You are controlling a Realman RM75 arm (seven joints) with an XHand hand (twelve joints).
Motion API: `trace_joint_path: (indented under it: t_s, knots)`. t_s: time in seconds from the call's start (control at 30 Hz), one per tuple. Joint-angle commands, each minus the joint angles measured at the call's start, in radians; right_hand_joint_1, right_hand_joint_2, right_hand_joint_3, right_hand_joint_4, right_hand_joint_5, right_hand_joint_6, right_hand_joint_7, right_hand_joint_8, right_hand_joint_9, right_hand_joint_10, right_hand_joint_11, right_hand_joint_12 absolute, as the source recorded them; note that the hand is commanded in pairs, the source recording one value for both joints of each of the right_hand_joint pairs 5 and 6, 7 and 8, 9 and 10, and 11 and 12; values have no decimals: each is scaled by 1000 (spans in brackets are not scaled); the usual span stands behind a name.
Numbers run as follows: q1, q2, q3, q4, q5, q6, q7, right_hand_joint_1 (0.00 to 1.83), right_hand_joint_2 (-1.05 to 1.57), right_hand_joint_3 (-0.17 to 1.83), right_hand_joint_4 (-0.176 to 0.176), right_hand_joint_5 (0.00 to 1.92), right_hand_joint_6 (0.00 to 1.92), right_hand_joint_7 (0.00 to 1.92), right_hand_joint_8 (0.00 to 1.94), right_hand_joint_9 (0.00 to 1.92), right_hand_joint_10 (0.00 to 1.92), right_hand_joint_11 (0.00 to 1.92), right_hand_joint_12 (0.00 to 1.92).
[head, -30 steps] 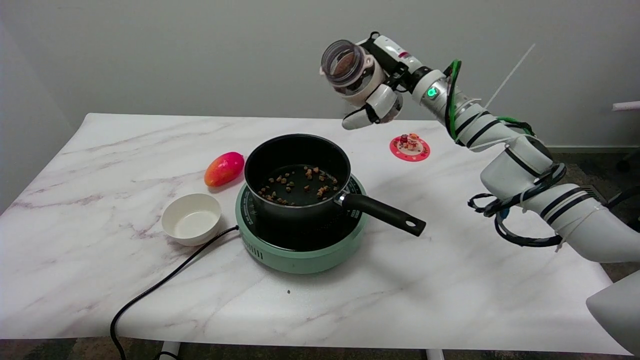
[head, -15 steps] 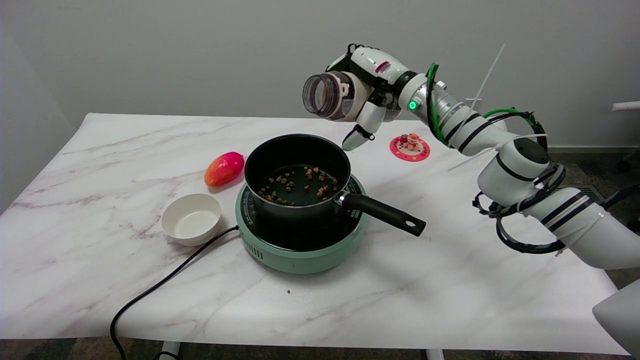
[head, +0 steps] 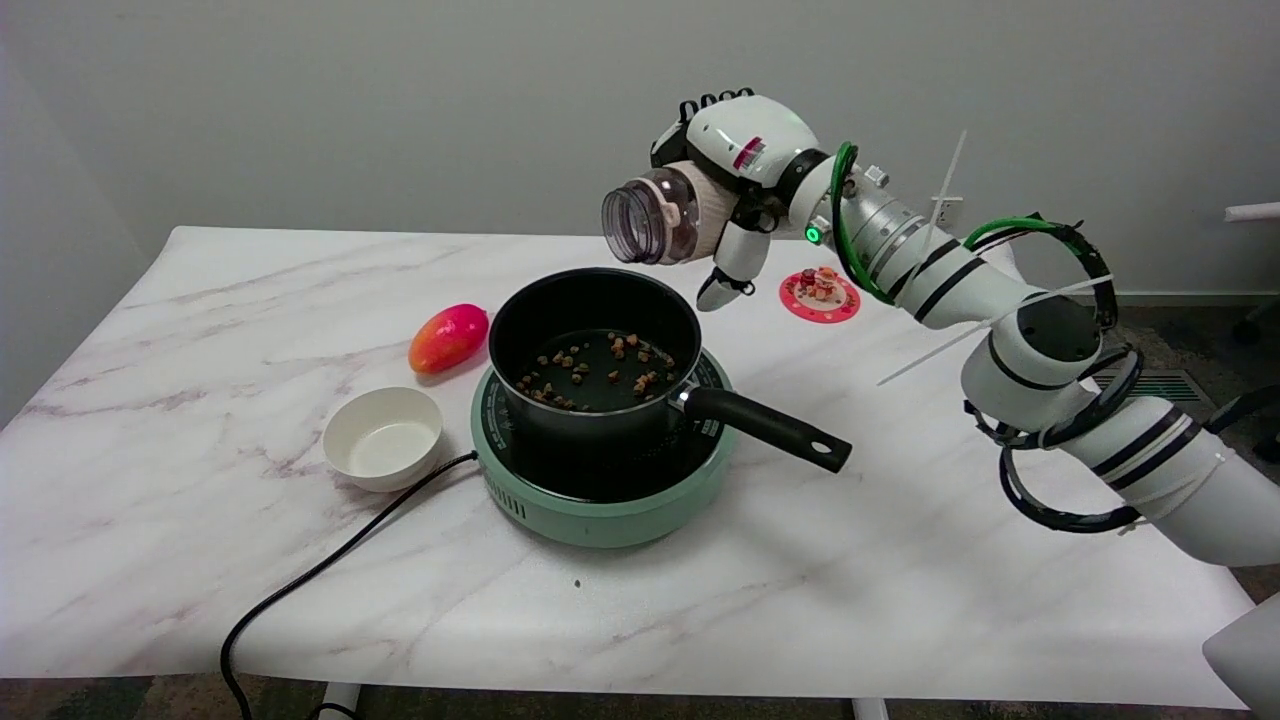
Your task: Pour the contents of the bottle into the soup pot.
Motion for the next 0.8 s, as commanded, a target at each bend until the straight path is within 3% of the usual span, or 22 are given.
trace_joint_path:
  t_s: [0.03, 0.8]
  knots:
    - [-58, 2, -19, 140, -297, -54, -15, 1386, 1199, 475, 0, 1920, 1920, 1895, 1895, 1355, 1355, 1209, 1209]
    - [-58, 2, -30, 180, -396, -5, -61, 1356, 1243, 473, 0, 1920, 1920, 1912, 1912, 1362, 1362, 1206, 1206]
